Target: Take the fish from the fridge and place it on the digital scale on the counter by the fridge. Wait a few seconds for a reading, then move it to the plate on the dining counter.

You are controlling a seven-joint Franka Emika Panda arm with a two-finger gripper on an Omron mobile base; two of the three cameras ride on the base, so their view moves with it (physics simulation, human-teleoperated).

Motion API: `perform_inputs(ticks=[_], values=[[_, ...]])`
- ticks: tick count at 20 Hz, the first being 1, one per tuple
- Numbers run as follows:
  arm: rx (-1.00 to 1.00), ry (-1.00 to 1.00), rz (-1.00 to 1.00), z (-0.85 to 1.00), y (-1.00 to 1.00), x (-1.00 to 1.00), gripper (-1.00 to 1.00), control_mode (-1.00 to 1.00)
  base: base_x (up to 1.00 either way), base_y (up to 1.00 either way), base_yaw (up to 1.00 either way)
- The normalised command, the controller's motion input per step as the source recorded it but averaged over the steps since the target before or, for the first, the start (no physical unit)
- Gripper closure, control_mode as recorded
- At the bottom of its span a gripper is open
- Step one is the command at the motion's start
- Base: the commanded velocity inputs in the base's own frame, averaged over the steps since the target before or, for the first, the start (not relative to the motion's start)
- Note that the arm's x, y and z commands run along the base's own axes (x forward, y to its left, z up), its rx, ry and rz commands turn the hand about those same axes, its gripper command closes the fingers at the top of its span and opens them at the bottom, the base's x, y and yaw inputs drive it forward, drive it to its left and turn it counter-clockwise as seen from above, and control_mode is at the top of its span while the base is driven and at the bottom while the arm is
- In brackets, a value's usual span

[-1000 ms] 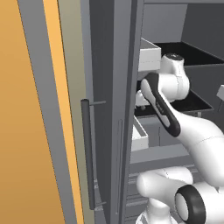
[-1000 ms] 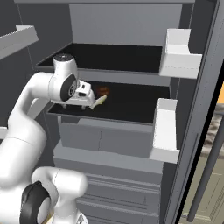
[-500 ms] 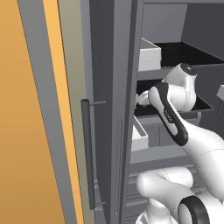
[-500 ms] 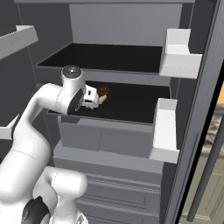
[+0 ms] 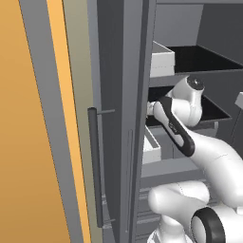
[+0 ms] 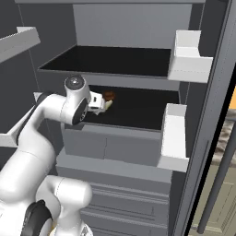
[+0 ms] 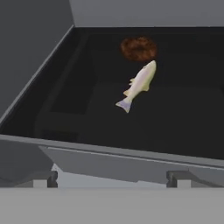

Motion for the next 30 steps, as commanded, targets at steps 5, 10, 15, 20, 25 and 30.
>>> perform_inputs(ticks=[5,10,15,20,25,30], values=[[-0.03,0.00,-0.01,-0.22,0.00,0.57,-1.00,-1.00,0.00,0.00,0.00],[0.00,0.00,-0.04,-0.13,0.00,0.46,-1.00,-1.00,0.00,0.00,0.00],[0.00,0.01,-0.14,-0.08,0.00,0.56,-1.00,-1.00,0.00,0.00,0.00],[0.00,0.00,-0.13,-0.28,0.00,0.38,-1.00,-1.00,0.00,0.00,0.00],[0.00,0.00,-0.05,-0.19,0.00,0.21,-1.00,-1.00,0.00,0.00,0.00],[0.00,0.01,0.00,-0.09,0.00,0.32,-1.00,-1.00,0.00,0.00,0.00]])
